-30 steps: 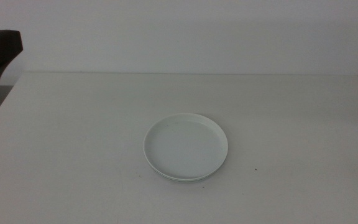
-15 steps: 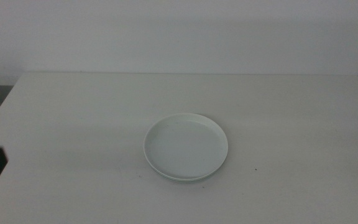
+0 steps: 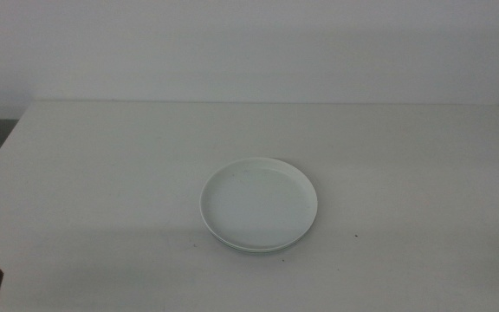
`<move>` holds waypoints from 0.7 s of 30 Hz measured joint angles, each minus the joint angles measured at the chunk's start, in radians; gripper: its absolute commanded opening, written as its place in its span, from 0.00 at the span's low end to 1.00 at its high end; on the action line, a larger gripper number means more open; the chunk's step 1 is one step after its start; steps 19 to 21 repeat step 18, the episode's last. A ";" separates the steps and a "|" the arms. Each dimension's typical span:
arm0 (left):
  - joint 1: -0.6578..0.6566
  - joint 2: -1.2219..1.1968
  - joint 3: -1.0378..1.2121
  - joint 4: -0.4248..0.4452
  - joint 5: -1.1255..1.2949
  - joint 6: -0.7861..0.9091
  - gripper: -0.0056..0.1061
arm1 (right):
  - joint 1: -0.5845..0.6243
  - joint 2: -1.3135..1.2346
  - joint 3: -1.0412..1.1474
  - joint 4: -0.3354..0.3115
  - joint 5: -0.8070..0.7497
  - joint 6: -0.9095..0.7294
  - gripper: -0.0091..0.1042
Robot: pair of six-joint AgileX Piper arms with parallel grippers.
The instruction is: Stack the three bowls on top of each other.
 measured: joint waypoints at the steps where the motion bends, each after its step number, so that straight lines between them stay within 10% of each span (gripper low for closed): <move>1: 0.000 0.000 0.013 0.000 -0.015 0.000 0.89 | 0.000 -0.007 0.008 0.009 0.003 0.000 0.86; 21: 0.000 -0.002 0.057 0.053 -0.032 0.000 0.89 | 0.000 -0.011 0.018 0.019 0.041 0.002 0.86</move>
